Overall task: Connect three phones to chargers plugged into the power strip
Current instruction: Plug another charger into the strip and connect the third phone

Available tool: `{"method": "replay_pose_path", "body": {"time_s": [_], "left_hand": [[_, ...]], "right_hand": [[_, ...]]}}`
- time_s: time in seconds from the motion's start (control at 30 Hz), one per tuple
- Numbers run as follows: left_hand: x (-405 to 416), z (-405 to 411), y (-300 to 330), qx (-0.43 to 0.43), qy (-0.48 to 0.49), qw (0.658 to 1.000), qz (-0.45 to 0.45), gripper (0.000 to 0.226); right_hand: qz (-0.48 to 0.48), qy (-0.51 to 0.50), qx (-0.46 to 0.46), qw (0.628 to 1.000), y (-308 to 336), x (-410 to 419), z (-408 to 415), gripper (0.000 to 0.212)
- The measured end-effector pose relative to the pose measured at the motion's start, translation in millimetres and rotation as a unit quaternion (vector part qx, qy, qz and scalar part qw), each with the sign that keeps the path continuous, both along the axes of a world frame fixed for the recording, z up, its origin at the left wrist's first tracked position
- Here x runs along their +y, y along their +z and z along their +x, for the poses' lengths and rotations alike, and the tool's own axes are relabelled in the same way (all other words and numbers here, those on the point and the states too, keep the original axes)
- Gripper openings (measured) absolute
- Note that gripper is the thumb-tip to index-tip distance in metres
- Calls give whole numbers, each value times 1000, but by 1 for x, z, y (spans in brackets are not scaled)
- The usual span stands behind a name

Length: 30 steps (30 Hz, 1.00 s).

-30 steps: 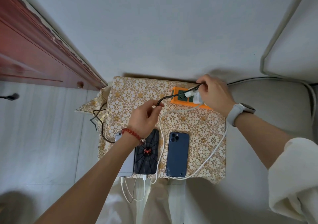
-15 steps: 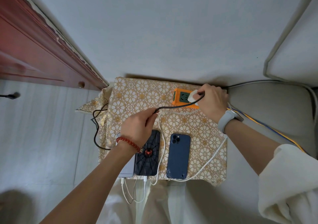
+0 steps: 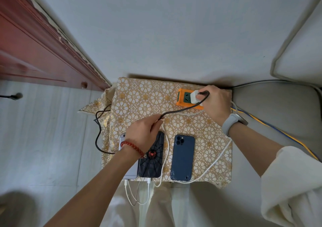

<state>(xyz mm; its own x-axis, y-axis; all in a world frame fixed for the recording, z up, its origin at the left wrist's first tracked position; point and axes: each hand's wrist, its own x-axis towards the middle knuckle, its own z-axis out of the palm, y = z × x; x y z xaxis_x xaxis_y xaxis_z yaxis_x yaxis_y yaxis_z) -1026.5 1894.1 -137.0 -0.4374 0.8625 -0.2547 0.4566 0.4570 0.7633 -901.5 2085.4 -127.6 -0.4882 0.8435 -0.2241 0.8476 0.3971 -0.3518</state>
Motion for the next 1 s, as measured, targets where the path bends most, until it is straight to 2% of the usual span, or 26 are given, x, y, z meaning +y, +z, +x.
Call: {"method": "replay_pose_path", "body": {"time_s": [0.13, 0.33, 1.0], "left_hand": [[2, -4, -1, 1, 4, 1000, -3, 25], [2, -1, -2, -9, 2, 1000, 0, 27], [-4, -7, -11, -7, 22, 999, -40, 24]], "right_hand": [[24, -16, -9, 1000, -5, -1, 3, 14], [27, -36, 42, 998, -2, -5, 8, 16], [37, 56, -42, 997, -5, -1, -3, 19]]}}
